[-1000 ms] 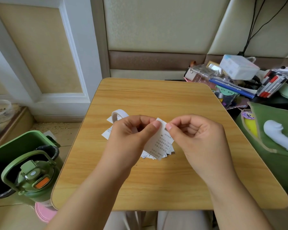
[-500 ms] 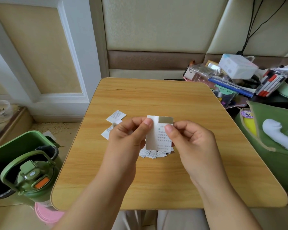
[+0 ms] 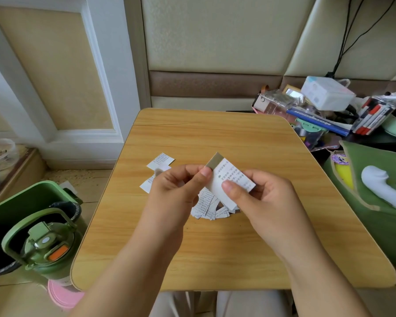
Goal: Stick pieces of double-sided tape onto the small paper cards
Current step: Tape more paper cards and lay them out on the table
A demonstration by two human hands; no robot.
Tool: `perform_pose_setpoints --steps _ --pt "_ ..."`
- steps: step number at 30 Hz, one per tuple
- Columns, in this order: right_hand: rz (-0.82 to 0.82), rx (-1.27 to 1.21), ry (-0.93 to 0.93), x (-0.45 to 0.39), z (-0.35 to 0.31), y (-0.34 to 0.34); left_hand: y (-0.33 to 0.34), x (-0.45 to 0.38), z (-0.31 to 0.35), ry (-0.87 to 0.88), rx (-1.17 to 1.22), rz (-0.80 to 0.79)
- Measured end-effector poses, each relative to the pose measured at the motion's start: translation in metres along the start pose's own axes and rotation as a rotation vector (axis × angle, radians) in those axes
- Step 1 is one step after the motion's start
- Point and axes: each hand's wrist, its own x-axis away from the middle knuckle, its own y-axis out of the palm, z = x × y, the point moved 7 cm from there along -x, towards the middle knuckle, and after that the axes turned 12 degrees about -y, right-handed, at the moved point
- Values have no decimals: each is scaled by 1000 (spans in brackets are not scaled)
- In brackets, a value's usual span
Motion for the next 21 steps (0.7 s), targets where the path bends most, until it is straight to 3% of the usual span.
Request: perform_pose_setpoints --steps 7,21 --pt "129 -88 8 7 6 -2 0 4 -6 -45 104 35" --pt "187 -57 33 3 7 -3 -2 9 -8 -31 133 137"
